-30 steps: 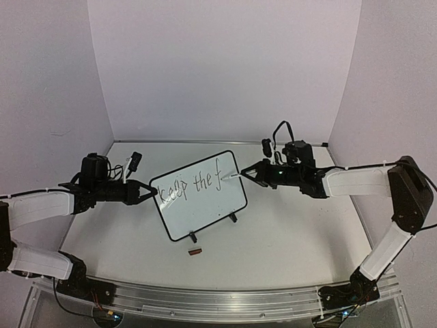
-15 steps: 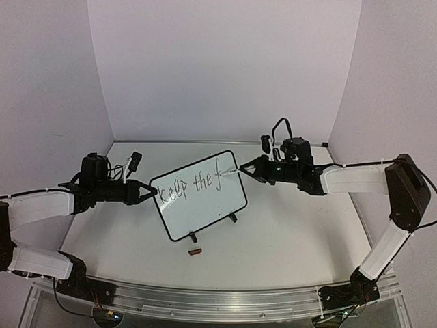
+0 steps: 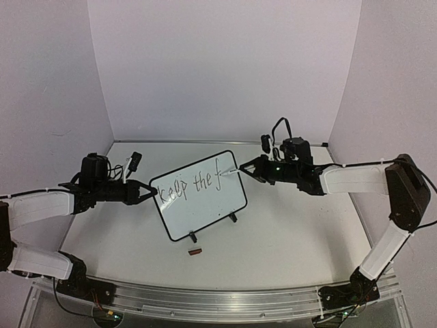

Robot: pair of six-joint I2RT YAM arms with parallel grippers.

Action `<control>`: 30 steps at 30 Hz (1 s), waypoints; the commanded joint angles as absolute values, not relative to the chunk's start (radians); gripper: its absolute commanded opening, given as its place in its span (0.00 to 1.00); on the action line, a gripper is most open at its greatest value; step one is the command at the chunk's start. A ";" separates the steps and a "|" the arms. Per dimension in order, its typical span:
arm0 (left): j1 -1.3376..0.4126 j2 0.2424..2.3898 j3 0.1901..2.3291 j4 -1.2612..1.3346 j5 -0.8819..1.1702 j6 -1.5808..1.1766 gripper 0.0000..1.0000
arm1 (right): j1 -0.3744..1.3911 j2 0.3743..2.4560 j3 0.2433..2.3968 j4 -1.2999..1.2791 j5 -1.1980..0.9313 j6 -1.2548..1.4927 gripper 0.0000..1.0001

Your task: Write a sentence on the whiteboard

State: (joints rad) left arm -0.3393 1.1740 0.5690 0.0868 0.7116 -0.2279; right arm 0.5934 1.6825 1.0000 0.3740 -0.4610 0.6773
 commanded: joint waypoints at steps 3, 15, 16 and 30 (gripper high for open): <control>-0.332 1.178 0.608 0.078 0.639 -0.178 0.00 | 0.589 1.648 1.007 0.403 -0.424 0.673 0.00; -0.331 1.177 0.607 0.078 0.640 -0.179 0.00 | 0.588 1.630 0.994 0.403 -0.412 0.669 0.00; -0.331 1.177 0.607 0.078 0.640 -0.179 0.00 | 0.588 1.633 0.995 0.402 -0.415 0.670 0.00; -0.331 1.183 0.609 0.080 0.643 -0.178 0.00 | 0.588 1.646 0.955 0.402 -0.452 0.683 0.00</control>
State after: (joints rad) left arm -0.3393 1.1740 0.5690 0.0868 0.7120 -0.2283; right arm 0.5934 1.6718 0.9742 0.3825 -0.4459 0.6793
